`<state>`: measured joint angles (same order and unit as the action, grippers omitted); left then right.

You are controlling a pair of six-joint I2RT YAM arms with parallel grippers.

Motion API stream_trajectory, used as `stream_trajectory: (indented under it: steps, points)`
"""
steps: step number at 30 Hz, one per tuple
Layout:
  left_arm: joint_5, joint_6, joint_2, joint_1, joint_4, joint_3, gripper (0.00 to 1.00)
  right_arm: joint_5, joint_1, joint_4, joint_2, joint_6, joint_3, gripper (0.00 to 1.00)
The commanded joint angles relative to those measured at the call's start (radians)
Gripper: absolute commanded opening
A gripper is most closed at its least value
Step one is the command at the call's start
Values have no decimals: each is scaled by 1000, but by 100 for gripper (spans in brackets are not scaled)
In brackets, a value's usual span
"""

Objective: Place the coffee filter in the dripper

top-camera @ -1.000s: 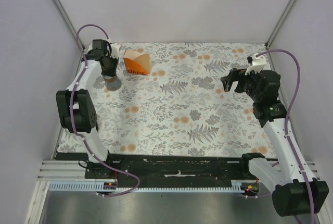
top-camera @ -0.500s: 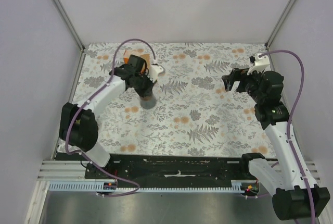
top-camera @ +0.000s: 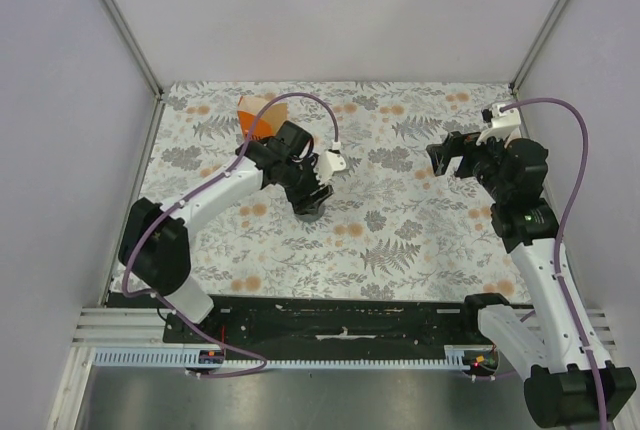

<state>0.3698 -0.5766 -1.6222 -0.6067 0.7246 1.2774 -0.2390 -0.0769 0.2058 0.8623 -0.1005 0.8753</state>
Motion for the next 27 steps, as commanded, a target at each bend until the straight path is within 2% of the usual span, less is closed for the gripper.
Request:
stream_trajectory:
  steps: [1,4,7,9,12,13,15,20,23,27]
  points:
    - [6,-3,82,16,62,85,71,-17,-6,-9,-19,10,44,98]
    - [-14,37,123,93,134,181,74,-22,-9,-3,-23,8,48,98]
    - [-5,87,160,255,197,256,83,-20,-11,-3,-32,12,45,98]
    - [-57,110,177,379,234,269,88,-20,-12,-5,-36,15,44,98]
    - [-196,92,189,562,282,232,89,-23,-15,-11,-26,13,45,98]
    - [-221,74,196,605,292,203,89,-26,-17,-13,-20,13,47,98]
    - [-245,29,200,761,306,142,89,-34,-18,-11,-11,8,51,98]
    - [-362,-51,174,1016,254,2,90,-40,-23,-11,-3,7,53,98]
    - [-365,-78,144,1090,216,-61,90,-39,-26,-11,-2,8,53,98]
    - [-439,-86,117,1113,99,-150,90,-39,-27,-8,1,8,56,98]
